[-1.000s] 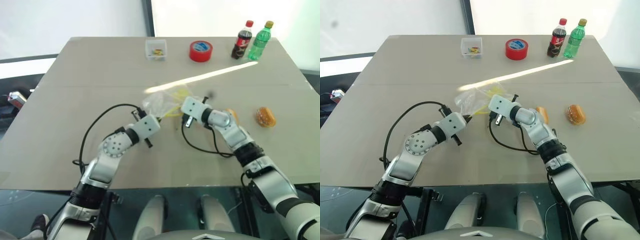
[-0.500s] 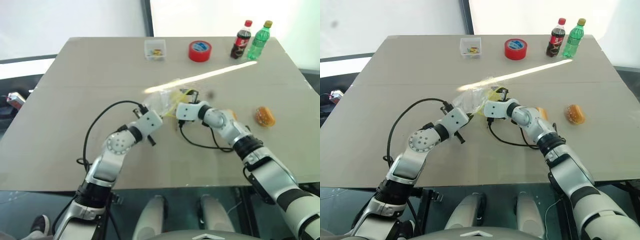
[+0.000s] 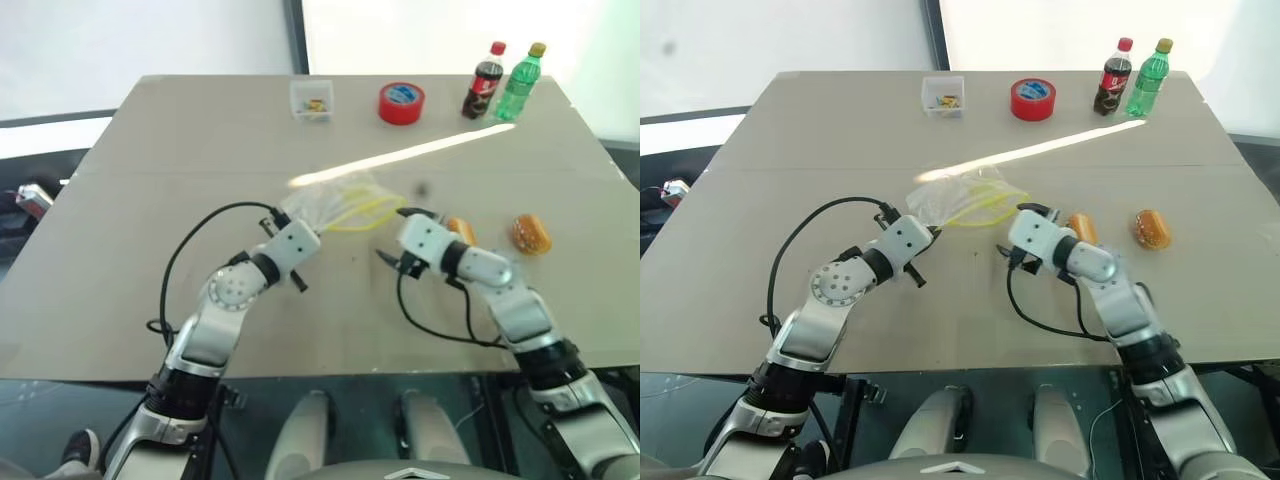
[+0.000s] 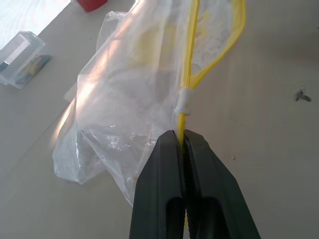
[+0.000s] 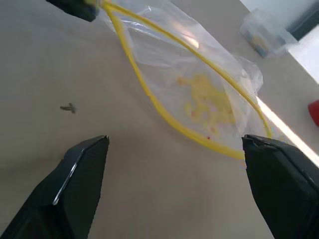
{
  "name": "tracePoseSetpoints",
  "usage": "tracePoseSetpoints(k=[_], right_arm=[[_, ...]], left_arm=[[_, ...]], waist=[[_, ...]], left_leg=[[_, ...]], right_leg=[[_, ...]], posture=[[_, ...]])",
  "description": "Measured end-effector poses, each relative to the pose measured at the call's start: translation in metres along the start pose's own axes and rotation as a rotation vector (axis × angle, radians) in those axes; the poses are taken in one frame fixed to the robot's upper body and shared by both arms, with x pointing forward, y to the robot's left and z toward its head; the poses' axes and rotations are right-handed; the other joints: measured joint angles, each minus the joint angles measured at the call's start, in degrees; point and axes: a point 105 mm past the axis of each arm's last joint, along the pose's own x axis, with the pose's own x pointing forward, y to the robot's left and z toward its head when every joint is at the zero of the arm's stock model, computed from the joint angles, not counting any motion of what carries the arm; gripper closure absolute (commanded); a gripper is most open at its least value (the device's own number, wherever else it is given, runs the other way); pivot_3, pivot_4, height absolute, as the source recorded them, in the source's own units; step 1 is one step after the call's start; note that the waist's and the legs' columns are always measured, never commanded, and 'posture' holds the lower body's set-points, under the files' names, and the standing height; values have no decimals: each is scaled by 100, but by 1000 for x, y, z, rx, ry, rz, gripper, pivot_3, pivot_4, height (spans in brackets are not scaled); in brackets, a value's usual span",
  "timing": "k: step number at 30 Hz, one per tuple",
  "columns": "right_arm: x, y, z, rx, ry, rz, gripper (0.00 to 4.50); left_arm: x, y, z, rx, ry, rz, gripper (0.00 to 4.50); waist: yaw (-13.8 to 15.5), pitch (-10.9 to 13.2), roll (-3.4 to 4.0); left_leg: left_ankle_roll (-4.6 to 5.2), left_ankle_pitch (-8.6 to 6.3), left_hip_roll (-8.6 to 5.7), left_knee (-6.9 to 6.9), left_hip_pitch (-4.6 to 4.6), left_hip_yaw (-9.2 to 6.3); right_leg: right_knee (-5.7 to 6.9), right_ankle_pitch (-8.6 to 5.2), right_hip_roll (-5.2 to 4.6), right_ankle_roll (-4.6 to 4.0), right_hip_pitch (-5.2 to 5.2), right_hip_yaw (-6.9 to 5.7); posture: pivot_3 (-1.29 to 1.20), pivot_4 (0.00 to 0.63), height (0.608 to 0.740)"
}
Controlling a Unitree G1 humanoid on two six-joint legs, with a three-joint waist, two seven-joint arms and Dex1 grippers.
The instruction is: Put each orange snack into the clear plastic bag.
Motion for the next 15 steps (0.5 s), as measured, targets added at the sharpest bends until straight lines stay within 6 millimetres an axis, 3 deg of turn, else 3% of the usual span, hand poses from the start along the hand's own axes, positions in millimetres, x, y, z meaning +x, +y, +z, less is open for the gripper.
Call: tracePoseSetpoints(k=[4,5,9,15], right_arm=[[-20,-20,1,85,33,-88,101],[-31,-26,-14,163,102,-144,101],[-45,-27,-40,263,214,-200,101],[-50,-28,-52,345,279,-261,101]], left_arm=[[0,1,-4,-6,13,5,4500],[0,1,-4,-7,11,7,4500],[1,1,-4,-6,8,8,4500],[3,-2,-2,-4,-3,-2,4500]], waist=[[2,0,-1],[18,-1,-1],[40,-1,-1],[21,-1,-1]], left_leg=[[0,0,1,3,3,1],[0,0,1,4,2,1],[0,0,-1,4,-1,4],[0,0,0,4,1,4]], right_leg=[[0,0,1,0,4,-4],[-1,0,0,0,7,-6],[-5,0,-3,0,8,-5],[-3,0,-2,0,7,-6]], posture=[[0,150,740],[0,150,740],[0,150,740],[0,150,740]])
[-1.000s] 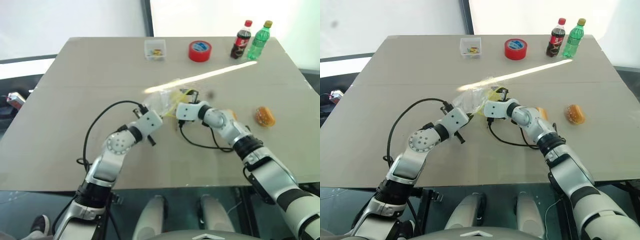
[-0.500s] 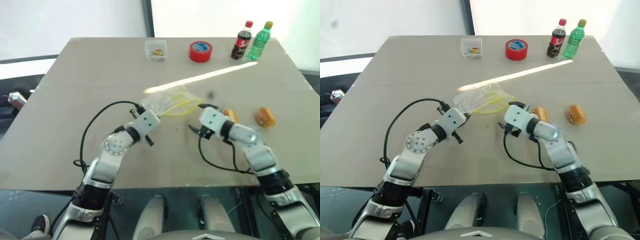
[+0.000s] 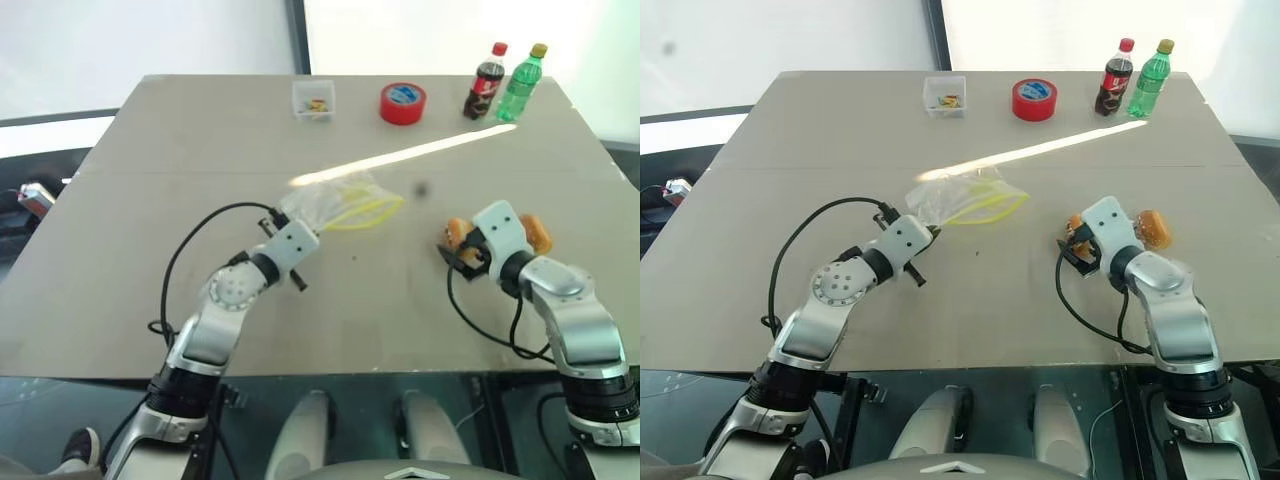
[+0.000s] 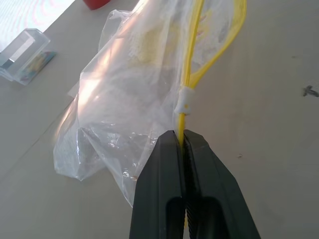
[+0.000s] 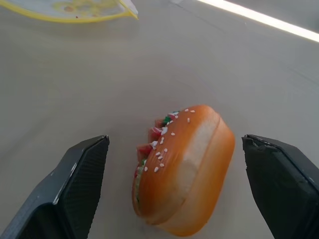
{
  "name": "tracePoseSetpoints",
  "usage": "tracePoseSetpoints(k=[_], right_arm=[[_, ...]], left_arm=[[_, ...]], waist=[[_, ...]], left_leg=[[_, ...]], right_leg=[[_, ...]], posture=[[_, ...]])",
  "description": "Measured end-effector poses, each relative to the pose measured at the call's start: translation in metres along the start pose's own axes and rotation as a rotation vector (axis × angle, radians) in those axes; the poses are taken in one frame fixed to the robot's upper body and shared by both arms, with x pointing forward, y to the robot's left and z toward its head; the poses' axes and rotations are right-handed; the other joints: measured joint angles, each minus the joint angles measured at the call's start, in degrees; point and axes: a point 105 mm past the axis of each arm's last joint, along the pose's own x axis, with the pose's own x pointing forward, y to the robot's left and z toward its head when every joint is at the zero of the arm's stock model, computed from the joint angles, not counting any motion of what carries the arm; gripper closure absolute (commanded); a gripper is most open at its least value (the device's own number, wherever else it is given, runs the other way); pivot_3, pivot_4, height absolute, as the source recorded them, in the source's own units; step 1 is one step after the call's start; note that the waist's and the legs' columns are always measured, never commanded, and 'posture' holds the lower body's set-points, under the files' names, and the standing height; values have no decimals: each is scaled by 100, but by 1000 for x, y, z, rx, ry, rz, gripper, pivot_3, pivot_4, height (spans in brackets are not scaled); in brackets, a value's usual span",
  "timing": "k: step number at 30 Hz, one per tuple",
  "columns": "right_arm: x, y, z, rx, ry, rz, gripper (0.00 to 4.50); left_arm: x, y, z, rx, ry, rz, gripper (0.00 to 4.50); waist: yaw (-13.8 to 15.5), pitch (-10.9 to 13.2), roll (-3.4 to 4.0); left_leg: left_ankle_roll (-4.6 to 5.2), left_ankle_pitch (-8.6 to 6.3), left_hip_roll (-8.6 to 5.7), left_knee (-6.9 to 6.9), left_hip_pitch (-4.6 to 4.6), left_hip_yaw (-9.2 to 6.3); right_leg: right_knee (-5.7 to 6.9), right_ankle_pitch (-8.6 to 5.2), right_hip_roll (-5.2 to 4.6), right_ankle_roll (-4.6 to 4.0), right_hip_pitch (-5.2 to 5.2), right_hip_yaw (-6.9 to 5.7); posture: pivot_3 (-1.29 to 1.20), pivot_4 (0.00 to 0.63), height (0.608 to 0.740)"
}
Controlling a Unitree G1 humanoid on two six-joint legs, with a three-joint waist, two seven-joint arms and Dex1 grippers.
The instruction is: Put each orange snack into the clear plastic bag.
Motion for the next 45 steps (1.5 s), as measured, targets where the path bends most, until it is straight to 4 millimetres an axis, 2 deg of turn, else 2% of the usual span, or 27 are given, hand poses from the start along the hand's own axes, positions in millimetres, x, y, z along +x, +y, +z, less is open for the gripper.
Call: tracePoseSetpoints(k=[3,5,7,9,10,11,12,18,21,25,30,38,45], right_arm=[[0,-1,-1,-2,4,-10,101],[0,-1,-2,-1,11,-8,625],[0,0,-3,1,18,-5,1386],[0,0,-5,-4,28,0,2389],[0,1,-5,-3,30,3,2638],[0,2,-6,-3,32,7,3372],[1,2,-6,-7,35,12,3689],[0,6,-1,-8,20,49,3689],[2,22,16,31,-50,154,3689],[-4,48,56,48,-180,309,3689],[2,68,70,93,-202,406,3689],[20,72,62,131,-155,414,3689],[32,77,60,149,-142,418,3689]], left_arm=[[1,1,0,1,-1,0,4500],[2,1,1,2,-8,2,4500],[3,1,2,0,-11,3,4500],[3,1,1,-2,-11,3,4500],[3,1,1,-3,-10,3,4500],[3,0,0,-5,-8,2,4500],[3,0,0,-5,-8,2,4500],[4,0,1,-6,-11,3,4500],[4,-1,2,-9,-17,1,4500],[5,-3,3,-9,-20,-5,4500],[6,-4,4,-13,-28,-5,4500],[7,-6,7,-28,-41,-11,4500],[5,-8,18,-31,-85,-23,4500]], waist=[[4,0,0],[4,0,0],[5,0,0],[3,0,0],[2,0,0],[3,0,0],[3,0,0],[9,-1,-1],[-24,0,0],[-21,0,0],[1,0,0],[0,0,0],[-7,0,0]], left_leg=[[0,0,-1,0,-1,1],[0,0,-1,0,-1,1],[0,0,-1,0,-1,0],[0,0,-1,0,-1,0],[0,0,-1,0,0,0],[0,0,-1,0,0,-1],[0,0,-1,0,0,-1],[0,0,-1,2,1,-3],[0,0,1,2,2,-3],[0,0,1,1,1,-9],[0,0,-1,2,1,-9],[0,0,-1,2,0,-11],[0,0,-1,2,0,-11]], right_leg=[[-1,0,-1,0,0,0],[-2,0,-1,0,0,0],[-1,0,-1,0,0,0],[-1,0,-1,0,0,0],[-1,0,-1,0,1,0],[-1,0,-1,0,3,-2],[-1,0,-1,0,3,-2],[-5,0,-1,1,9,-5],[-4,0,0,0,8,-5],[-4,0,1,0,9,-9],[-5,0,-1,0,10,-9],[-6,0,-1,0,10,-11],[-5,0,-1,0,10,-11]], posture=[[0,150,740],[0,150,740],[0,150,740],[0,150,740],[0,150,740],[0,150,740],[0,150,740],[0,150,740],[0,150,740],[0,150,740],[0,150,740],[0,150,740],[0,150,740]])
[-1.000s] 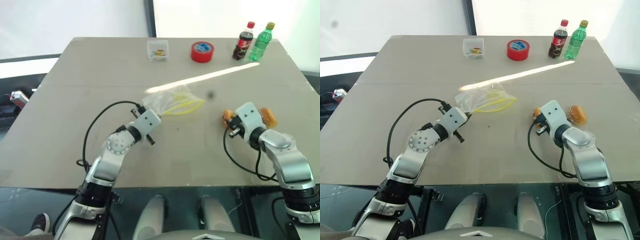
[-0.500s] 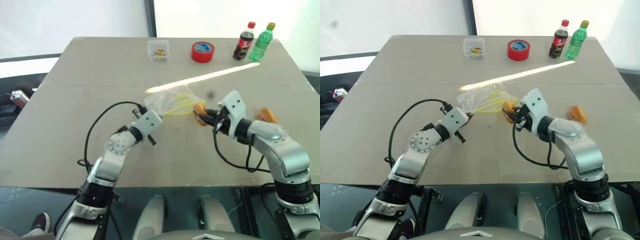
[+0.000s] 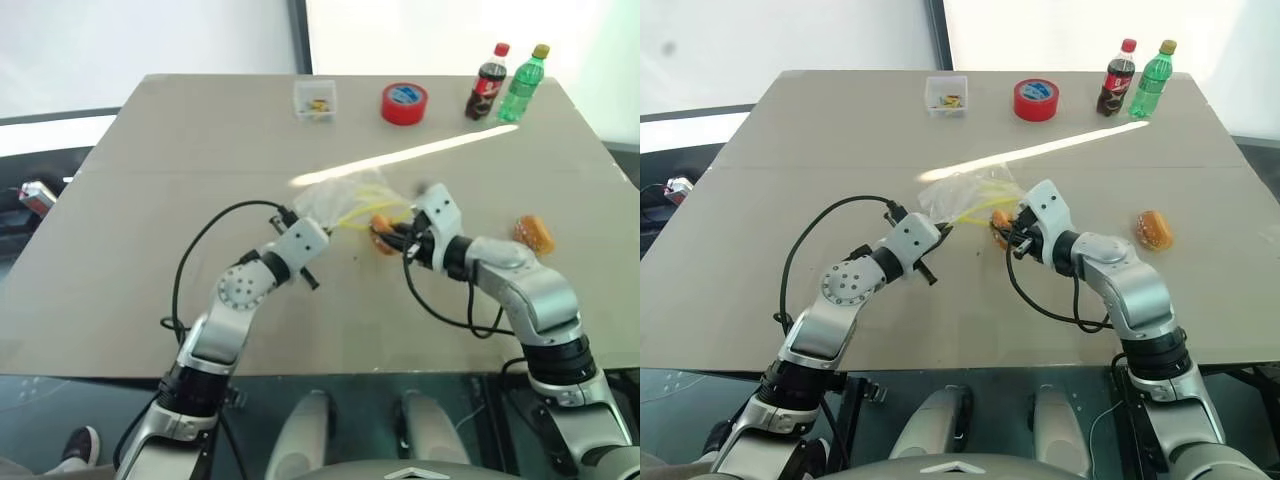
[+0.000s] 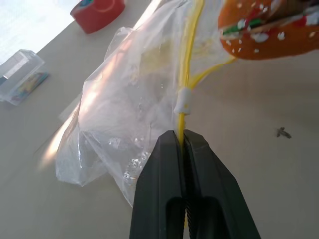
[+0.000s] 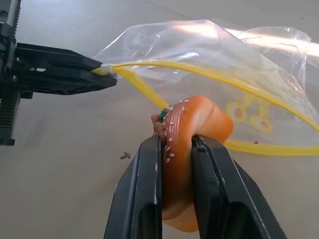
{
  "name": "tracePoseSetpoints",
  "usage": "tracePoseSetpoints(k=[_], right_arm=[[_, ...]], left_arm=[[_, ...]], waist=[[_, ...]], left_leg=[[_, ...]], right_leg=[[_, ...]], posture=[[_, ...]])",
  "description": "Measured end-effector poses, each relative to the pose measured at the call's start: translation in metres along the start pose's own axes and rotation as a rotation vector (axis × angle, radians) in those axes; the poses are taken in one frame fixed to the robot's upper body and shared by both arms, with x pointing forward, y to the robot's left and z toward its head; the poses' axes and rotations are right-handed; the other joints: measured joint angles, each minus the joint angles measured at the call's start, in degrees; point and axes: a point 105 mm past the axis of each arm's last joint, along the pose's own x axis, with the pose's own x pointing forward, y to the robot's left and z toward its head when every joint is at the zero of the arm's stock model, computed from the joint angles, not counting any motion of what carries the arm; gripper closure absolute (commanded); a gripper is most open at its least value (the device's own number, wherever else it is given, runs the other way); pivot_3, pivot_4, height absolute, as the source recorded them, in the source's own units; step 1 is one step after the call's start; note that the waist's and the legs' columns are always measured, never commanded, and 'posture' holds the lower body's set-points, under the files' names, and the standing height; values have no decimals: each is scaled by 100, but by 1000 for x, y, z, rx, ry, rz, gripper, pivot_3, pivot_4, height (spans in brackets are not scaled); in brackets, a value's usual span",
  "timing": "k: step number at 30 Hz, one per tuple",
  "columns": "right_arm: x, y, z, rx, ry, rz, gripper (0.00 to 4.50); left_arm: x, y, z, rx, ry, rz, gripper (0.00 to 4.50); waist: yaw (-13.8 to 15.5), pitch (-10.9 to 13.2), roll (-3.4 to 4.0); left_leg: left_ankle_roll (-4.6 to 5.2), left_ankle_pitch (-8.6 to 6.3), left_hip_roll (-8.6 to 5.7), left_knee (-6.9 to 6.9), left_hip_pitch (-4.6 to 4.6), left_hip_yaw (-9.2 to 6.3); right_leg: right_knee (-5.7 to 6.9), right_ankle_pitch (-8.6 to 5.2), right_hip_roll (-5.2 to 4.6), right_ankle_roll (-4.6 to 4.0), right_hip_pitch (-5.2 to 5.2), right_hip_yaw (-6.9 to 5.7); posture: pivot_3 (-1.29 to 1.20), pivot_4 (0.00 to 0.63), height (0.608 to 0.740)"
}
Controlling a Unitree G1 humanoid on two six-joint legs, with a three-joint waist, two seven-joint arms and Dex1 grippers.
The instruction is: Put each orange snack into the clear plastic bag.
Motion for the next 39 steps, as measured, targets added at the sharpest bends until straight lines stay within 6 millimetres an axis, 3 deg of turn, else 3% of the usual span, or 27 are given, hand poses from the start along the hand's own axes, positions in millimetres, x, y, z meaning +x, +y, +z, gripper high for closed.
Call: tracePoseSetpoints(k=[5,13,20,26,30,34,39], right_arm=[[6,-3,4,-5,-13,-6,3689],[12,-7,12,-15,-31,-7,3689],[47,-5,4,97,-72,0,3689],[60,1,29,226,-242,71,3689],[71,7,26,239,-234,107,3689],[89,-1,33,246,-235,61,3689],[96,-12,36,231,-246,7,3689]], left_arm=[[0,-15,2,24,-14,-65,4500],[-5,-19,1,92,-19,-118,4500],[0,-23,6,68,-48,-127,4500],[-2,-9,4,83,-45,-99,4500],[-1,-9,-1,75,-32,-101,4500],[-1,-9,0,76,-37,-103,4500],[-1,-10,1,75,-41,-108,4500]], waist=[[-4,0,0],[-7,0,1],[-36,1,2],[-25,1,2],[-34,2,3],[-48,2,5],[-32,2,4]], left_leg=[[0,0,0,-1,0,-1],[0,0,0,-1,0,0],[0,0,1,-2,3,1],[0,0,-1,-2,0,0],[0,0,-1,-4,2,0],[-1,1,2,-5,-1,4],[-1,0,0,-8,-6,7]], right_leg=[[-1,0,0,0,0,0],[-1,0,0,0,0,0],[4,0,3,-1,-2,1],[0,0,1,0,-2,1],[4,0,3,-1,-5,1],[16,1,6,-2,-22,6],[9,1,4,-2,-23,8]], posture=[[0,150,740],[0,150,740],[0,150,740],[0,150,740],[0,150,740],[0,150,740],[0,150,740]])
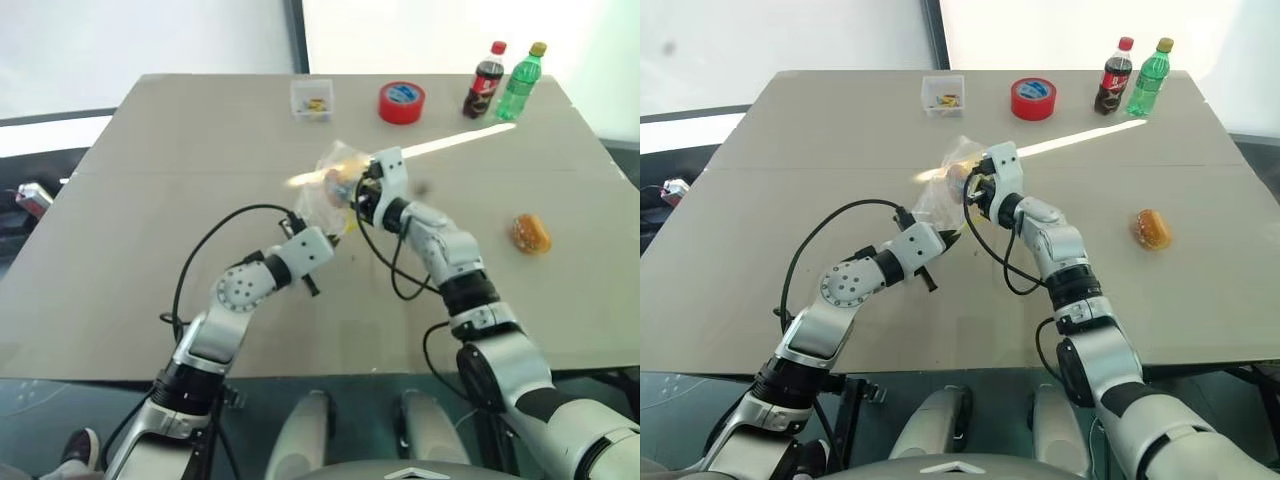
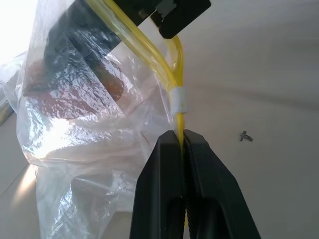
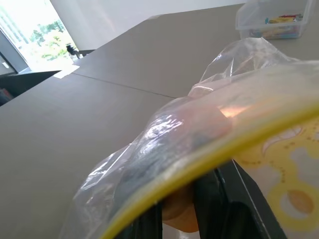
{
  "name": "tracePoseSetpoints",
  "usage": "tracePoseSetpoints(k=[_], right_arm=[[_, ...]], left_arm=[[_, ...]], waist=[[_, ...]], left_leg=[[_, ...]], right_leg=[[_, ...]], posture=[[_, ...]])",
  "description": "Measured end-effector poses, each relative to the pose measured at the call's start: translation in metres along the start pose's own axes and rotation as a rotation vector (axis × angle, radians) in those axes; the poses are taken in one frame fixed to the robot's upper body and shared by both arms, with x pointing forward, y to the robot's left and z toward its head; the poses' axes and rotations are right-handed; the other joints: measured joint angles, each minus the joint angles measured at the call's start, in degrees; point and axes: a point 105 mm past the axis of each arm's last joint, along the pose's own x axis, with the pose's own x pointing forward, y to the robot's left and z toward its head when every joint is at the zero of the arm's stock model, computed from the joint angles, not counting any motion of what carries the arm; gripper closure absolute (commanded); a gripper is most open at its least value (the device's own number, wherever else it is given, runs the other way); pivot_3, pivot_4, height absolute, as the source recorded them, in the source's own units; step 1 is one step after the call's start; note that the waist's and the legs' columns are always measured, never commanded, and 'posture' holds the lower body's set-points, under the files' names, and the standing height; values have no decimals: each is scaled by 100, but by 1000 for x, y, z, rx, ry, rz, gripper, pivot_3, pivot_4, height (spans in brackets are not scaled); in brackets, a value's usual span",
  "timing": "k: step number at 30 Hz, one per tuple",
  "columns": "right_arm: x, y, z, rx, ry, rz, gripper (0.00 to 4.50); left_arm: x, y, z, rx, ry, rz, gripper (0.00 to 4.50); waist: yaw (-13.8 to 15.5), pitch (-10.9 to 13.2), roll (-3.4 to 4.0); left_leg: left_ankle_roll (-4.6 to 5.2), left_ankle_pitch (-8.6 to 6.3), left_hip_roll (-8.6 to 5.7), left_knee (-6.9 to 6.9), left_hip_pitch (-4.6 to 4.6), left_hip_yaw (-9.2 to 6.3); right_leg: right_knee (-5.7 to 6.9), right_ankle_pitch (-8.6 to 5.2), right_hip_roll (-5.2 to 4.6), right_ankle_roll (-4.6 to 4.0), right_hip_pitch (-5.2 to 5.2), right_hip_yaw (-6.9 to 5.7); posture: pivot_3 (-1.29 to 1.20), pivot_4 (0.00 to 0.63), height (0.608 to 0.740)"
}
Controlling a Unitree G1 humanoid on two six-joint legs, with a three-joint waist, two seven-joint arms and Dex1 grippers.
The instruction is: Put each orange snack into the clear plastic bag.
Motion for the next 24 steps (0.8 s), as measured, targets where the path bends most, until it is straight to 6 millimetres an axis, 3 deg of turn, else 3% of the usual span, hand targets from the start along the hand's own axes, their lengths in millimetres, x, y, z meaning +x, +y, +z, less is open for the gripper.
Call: tracePoseSetpoints(k=[2,3,6,12,21,24], right_arm=[[0,-1,-6,-6,24,10,2386],[-1,-1,-8,-6,30,15,2309],[-11,5,-20,-52,81,90,1113],[-44,-8,-37,-136,167,83,1113],[-120,-12,-21,-375,244,95,1113],[-153,-32,-16,-386,313,14,1113]], left_arm=[[0,0,0,-1,-1,-2,4500],[0,0,0,-4,-3,-2,4500],[0,2,2,1,-15,1,4500],[1,4,-2,0,-8,0,4500],[4,8,-6,1,-5,9,4500],[5,9,-5,4,-11,8,4500]], waist=[[-1,0,0],[-6,0,0],[-7,0,1],[2,0,0],[15,0,0],[41,0,-1]], left_leg=[[0,0,-1,0,-2,3],[0,0,-1,-1,-3,3],[0,0,0,-4,-2,1],[1,0,-1,-2,-3,2],[1,0,0,0,-3,1],[2,0,0,4,-3,1]], right_leg=[[-2,0,-2,0,-1,3],[-1,0,-2,0,-3,4],[1,0,0,0,-4,3],[0,0,-2,0,-4,3],[-3,-1,-3,1,1,1],[-6,-1,-4,2,6,0]], posture=[[0,150,740],[0,150,740],[0,150,740],[0,150,740],[0,150,740],[0,150,740]])
